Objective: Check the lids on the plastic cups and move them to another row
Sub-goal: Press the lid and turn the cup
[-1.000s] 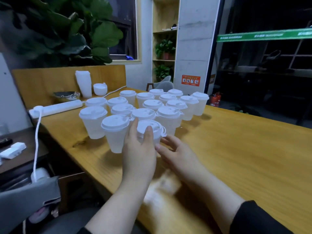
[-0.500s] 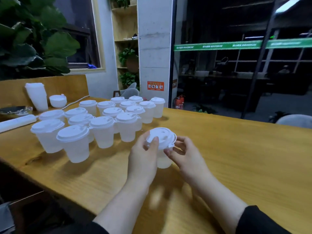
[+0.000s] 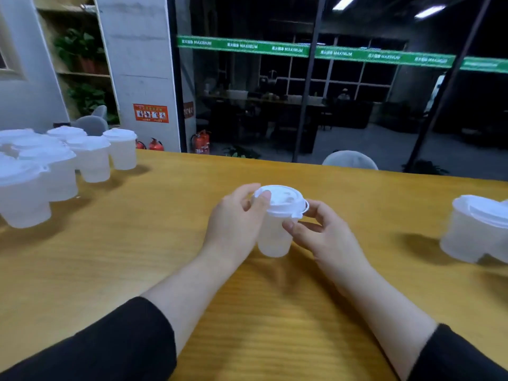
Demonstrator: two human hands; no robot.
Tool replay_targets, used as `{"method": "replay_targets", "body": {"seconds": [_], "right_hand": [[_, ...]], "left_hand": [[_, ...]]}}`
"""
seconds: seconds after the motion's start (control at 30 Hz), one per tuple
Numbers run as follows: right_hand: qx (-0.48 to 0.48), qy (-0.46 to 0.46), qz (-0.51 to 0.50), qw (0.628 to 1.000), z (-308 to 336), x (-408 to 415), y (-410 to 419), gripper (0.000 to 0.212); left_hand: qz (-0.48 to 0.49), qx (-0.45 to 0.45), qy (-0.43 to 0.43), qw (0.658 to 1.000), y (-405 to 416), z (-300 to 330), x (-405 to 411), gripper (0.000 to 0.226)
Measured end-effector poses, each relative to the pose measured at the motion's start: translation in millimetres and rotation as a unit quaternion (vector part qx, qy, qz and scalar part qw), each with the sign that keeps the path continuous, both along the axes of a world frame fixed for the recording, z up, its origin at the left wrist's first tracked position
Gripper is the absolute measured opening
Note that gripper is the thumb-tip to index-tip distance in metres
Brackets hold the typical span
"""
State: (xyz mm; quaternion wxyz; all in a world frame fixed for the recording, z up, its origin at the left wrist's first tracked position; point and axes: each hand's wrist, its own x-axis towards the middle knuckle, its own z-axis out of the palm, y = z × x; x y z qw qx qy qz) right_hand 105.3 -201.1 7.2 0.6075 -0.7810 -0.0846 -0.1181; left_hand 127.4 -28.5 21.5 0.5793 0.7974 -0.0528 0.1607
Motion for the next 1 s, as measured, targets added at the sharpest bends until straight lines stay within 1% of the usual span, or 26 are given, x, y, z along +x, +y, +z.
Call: {"method": "replay_targets", "body": {"seconds": [0.07, 0.1, 0.2, 0.27, 0.3, 0.37, 0.43, 0.5, 0.6, 0.7, 0.9, 1.0], "right_hand": [[-0.011, 0.005, 0.012, 1.0, -2.2, 8.0, -2.6, 0.039], [-0.03, 0.005, 0.022, 0.999, -1.9, 12.4, -3.5, 0.04], [-0.116, -0.016, 0.03, 0.993, 1.6, 25.3, -10.6, 0.055], [-0.167, -0.038, 0.016, 0.985, 4.6, 28.3, -17.2, 0.067], [-0.181, -0.06, 0.012, 0.982, 6.3, 27.6, -20.2, 0.07], [-0.212, -0.127, 0.015, 0.969, 9.8, 24.7, -24.0, 0.059], [-0.243, -0.197, 0.033, 0.949, 11.2, 23.0, -24.6, 0.042], [-0.274, -0.257, 0.039, 0.926, 9.5, 24.3, -24.8, 0.029], [-0.279, -0.283, 0.018, 0.918, 10.6, 25.0, -24.0, 0.014], [-0.269, -0.285, 0.01, 0.92, 11.7, 22.4, -24.0, 0.011], [-0.282, -0.293, 0.007, 0.914, 14.8, 17.1, -19.7, 0.017], [-0.237, -0.305, -0.02, 0.922, 17.4, 11.9, -12.9, 0.01]], "left_hand": [[0.01, 0.014, -0.025, 1.0, 1.3, -3.3, 7.4, 0.023], [0.009, 0.012, -0.032, 0.999, 3.5, -5.3, 10.5, 0.022], [-0.022, -0.026, -0.039, 0.999, 13.4, -13.9, 22.0, 0.028], [-0.049, -0.054, -0.033, 0.997, 17.3, -17.7, 26.8, 0.037], [-0.057, -0.071, -0.029, 0.995, 18.3, -19.0, 28.4, 0.042], [-0.079, -0.078, -0.036, 0.993, 17.7, -19.4, 29.2, 0.044], [-0.11, -0.06, -0.039, 0.991, 15.9, -19.6, 29.8, 0.043], [-0.133, -0.044, -0.031, 0.99, 15.5, -19.2, 31.3, 0.04], [-0.161, -0.054, -0.016, 0.985, 16.0, -19.1, 33.1, 0.033], [-0.19, -0.058, -0.004, 0.98, 14.9, -17.8, 30.0, 0.036], [-0.193, -0.051, -0.001, 0.98, 15.6, -15.7, 28.1, 0.039], [-0.207, -0.045, 0.011, 0.977, 16.3, -17.0, 28.4, 0.035]]}}
